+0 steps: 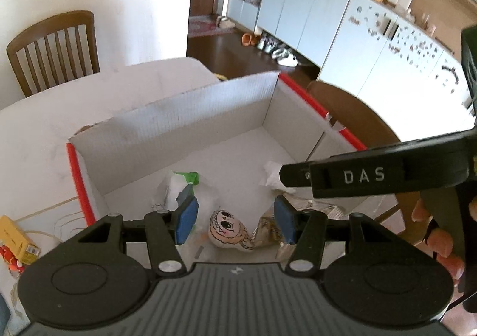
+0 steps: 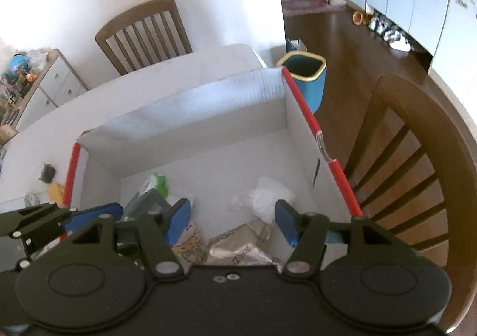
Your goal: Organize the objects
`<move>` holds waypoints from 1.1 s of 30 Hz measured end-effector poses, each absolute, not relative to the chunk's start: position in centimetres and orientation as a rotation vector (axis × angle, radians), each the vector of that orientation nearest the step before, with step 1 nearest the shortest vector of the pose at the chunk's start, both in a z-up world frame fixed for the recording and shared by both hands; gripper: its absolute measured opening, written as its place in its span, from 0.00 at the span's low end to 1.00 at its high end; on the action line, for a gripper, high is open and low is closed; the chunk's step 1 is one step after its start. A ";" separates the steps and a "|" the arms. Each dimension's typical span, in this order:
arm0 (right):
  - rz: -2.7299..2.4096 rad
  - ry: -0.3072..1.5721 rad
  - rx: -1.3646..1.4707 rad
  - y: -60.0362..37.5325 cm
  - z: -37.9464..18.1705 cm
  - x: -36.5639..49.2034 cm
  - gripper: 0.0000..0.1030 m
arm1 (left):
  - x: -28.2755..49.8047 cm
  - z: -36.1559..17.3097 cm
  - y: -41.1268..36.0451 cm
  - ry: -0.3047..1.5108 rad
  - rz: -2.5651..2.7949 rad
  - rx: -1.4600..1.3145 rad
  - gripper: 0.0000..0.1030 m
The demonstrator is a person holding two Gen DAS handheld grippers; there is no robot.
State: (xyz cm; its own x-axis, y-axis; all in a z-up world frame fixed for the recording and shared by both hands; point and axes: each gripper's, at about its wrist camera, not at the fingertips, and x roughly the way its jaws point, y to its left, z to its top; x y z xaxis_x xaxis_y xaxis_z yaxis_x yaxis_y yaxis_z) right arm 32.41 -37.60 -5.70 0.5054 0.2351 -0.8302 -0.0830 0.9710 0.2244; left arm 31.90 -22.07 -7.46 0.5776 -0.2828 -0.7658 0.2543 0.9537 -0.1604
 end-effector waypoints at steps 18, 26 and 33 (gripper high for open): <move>0.270 0.878 0.113 -34.6 -0.1 26.3 0.69 | 25.6 -2.5 -16.0 0.775 -0.338 -0.091 0.54; 0.322 0.817 0.102 -31.6 1.6 23.3 0.79 | 22.6 -1.1 -11.3 0.745 -0.318 -0.110 0.62; 0.348 0.772 0.099 -28.0 1.9 20.9 0.88 | 20.1 -0.3 -6.9 0.712 -0.306 -0.109 0.76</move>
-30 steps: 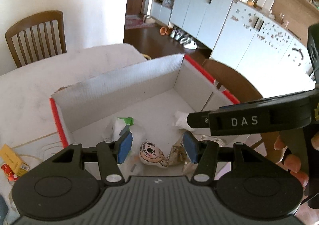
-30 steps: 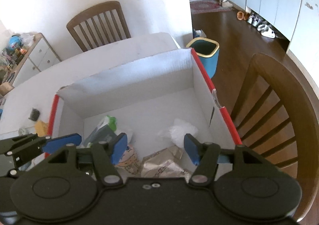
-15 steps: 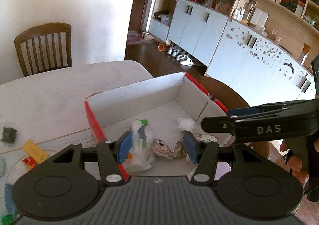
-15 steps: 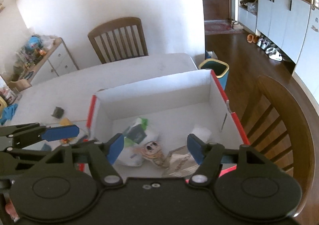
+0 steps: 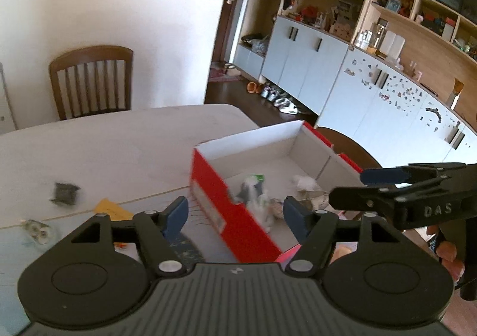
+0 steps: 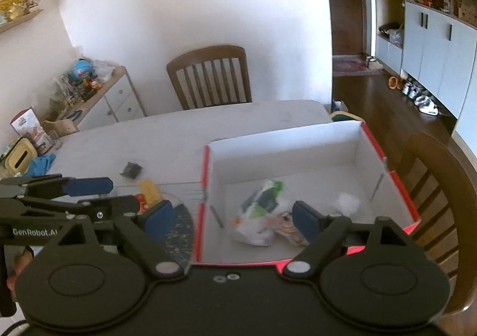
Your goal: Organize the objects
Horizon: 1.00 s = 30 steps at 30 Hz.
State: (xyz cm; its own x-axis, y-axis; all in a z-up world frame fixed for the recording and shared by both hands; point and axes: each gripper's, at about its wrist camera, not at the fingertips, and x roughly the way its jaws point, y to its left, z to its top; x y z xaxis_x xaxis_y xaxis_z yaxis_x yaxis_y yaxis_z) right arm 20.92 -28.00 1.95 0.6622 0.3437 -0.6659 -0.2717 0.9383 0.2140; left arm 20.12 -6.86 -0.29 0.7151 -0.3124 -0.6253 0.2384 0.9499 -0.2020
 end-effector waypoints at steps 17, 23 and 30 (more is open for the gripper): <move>0.398 0.791 0.072 -18.2 -0.7 17.6 0.94 | 15.7 -1.3 4.6 0.680 -0.216 -0.110 0.93; 0.434 0.823 0.025 -14.6 -2.7 16.7 0.94 | 14.7 -3.4 8.5 0.702 -0.191 -0.112 1.00; 0.478 0.862 -0.024 -11.2 -4.8 15.4 0.94 | 13.4 -7.0 12.7 0.748 -0.145 -0.141 1.00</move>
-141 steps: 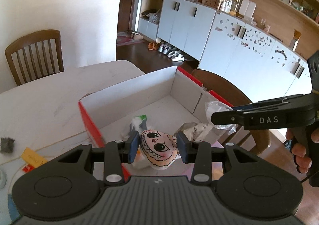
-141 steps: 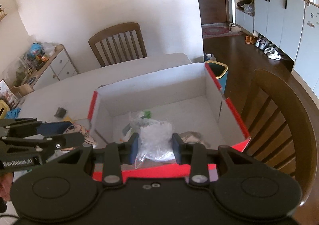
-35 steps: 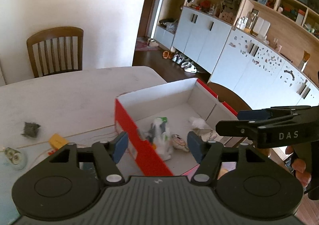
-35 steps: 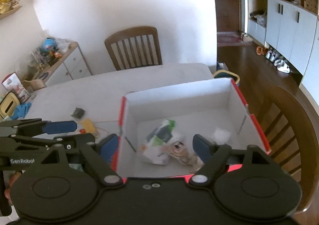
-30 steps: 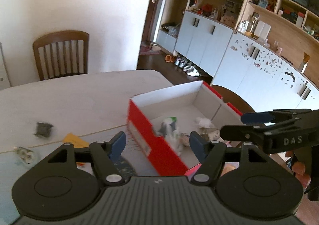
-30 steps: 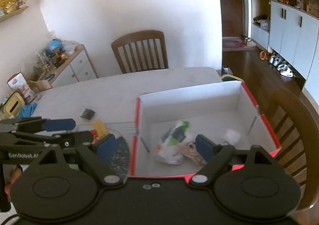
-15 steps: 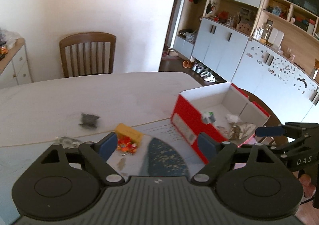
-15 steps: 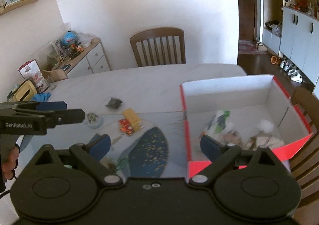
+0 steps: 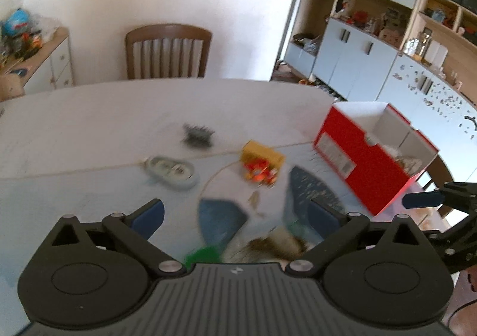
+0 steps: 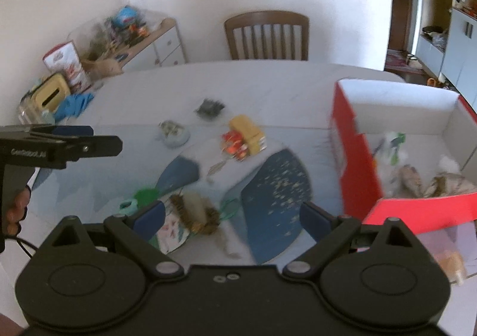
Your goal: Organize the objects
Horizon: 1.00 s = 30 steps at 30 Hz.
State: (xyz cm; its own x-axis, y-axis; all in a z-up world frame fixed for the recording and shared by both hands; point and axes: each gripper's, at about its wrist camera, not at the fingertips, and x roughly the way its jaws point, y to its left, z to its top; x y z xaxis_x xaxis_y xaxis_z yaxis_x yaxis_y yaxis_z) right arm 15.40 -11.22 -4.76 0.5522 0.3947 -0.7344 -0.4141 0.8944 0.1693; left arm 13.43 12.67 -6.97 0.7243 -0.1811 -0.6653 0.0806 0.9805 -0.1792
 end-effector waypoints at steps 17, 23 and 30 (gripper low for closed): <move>0.571 0.955 -0.080 -4.0 -10.3 14.0 0.92 | 11.4 -14.4 15.2 0.849 -0.106 -0.113 1.00; 0.573 0.963 -0.086 -2.7 -11.5 14.1 0.88 | 11.1 -15.9 15.4 0.845 -0.128 -0.134 1.00; 0.571 0.984 -0.072 -2.1 -12.7 14.8 0.80 | 11.2 -16.6 15.5 0.837 -0.156 -0.117 0.97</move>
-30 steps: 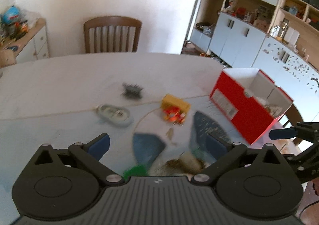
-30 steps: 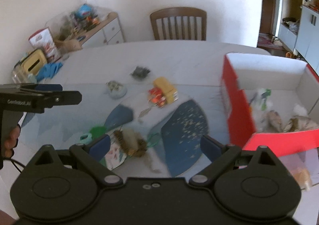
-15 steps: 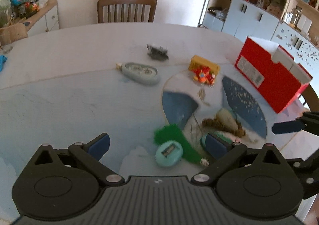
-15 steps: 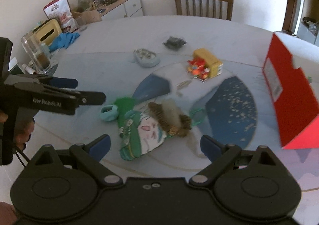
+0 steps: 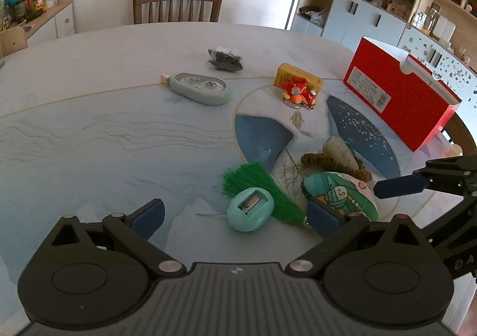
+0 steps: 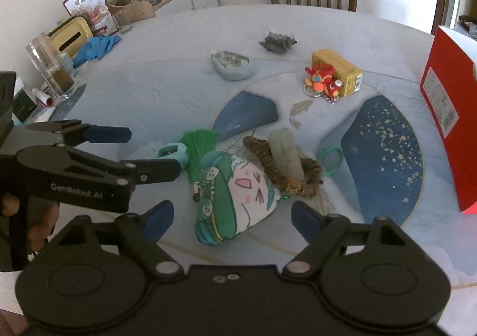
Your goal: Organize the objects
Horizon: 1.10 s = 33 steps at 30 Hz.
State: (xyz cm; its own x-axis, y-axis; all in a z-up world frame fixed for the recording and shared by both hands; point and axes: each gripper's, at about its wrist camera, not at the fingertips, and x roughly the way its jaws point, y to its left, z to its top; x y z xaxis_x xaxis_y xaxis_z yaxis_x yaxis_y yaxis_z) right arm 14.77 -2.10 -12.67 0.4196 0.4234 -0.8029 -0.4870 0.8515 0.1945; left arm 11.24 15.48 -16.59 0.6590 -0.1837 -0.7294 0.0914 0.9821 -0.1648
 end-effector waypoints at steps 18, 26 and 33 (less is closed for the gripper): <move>0.522 1.045 0.029 -2.4 -13.8 16.1 0.71 | 12.0 -16.8 14.8 0.864 -0.225 -0.102 0.36; 0.524 1.045 0.047 -2.4 -13.6 16.1 0.53 | 11.6 -16.6 14.2 0.863 -0.235 -0.090 0.33; 0.554 1.017 0.038 -2.7 -12.5 15.0 0.50 | 11.0 -15.8 14.4 0.855 -0.222 -0.113 0.33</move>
